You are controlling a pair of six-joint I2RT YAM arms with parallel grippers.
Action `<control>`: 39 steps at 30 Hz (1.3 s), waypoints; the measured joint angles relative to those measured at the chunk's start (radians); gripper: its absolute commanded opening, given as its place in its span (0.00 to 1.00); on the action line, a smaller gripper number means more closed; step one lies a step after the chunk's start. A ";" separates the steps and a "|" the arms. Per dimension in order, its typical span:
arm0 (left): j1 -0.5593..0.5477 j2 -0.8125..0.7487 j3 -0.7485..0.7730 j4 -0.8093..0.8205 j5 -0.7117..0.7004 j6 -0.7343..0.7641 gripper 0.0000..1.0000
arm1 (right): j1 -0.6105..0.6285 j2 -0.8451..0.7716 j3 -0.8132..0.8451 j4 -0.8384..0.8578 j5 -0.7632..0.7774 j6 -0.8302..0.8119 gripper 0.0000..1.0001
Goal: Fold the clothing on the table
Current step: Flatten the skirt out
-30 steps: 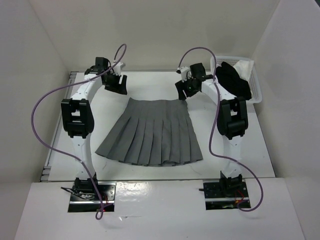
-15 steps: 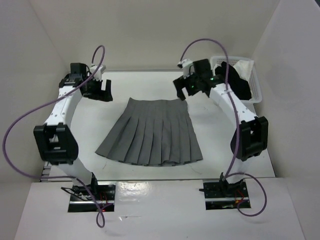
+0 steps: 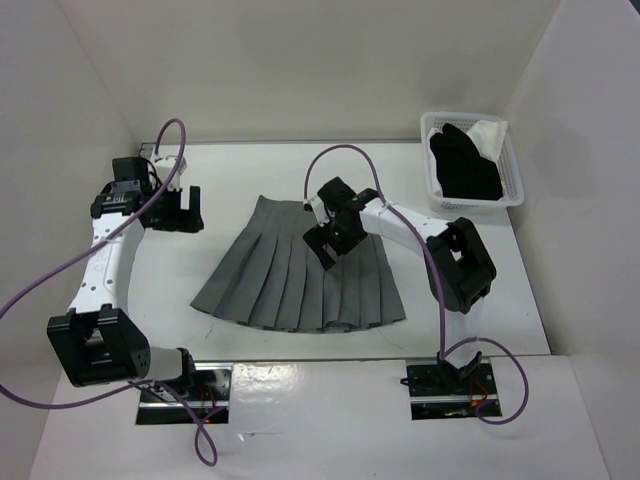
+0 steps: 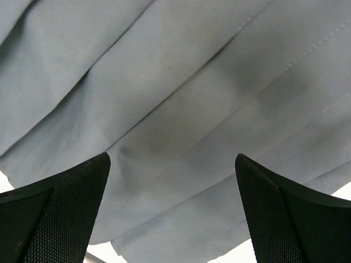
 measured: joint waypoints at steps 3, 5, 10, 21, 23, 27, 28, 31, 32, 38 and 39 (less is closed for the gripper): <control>0.002 -0.019 -0.026 -0.006 -0.003 -0.004 1.00 | 0.000 0.011 0.000 0.004 0.019 0.026 0.99; 0.005 -0.036 -0.042 -0.010 -0.005 -0.013 1.00 | 0.000 0.029 0.001 0.004 0.034 0.038 0.99; 0.009 -0.061 -0.051 -0.016 -0.005 -0.017 1.00 | 0.000 0.079 0.000 0.002 0.062 0.054 0.99; 0.009 -0.024 -0.051 -0.016 -0.004 -0.017 1.00 | -0.010 0.142 0.053 -0.004 0.138 0.039 0.99; 0.009 -0.013 -0.051 -0.014 -0.004 -0.017 1.00 | -0.026 0.152 0.072 0.000 0.146 0.017 0.99; 0.010 0.007 -0.043 -0.010 0.000 -0.017 1.00 | -0.085 0.172 0.112 0.010 0.180 -0.025 0.99; 0.010 0.014 -0.039 -0.010 0.001 -0.017 1.00 | -0.101 0.178 0.124 0.013 0.192 -0.033 0.99; 0.010 0.042 -0.023 -0.006 0.013 -0.017 1.00 | -0.137 0.192 0.153 0.026 0.220 -0.050 0.99; 0.010 0.056 -0.013 -0.006 0.019 -0.016 1.00 | -0.145 0.197 0.166 0.025 0.224 -0.052 0.99; -0.004 0.165 0.111 0.000 0.055 -0.016 1.00 | -0.146 0.185 0.281 -0.024 0.115 -0.080 0.99; -0.013 0.190 0.143 0.008 0.061 -0.017 1.00 | -0.146 0.169 0.293 -0.030 0.079 -0.088 0.99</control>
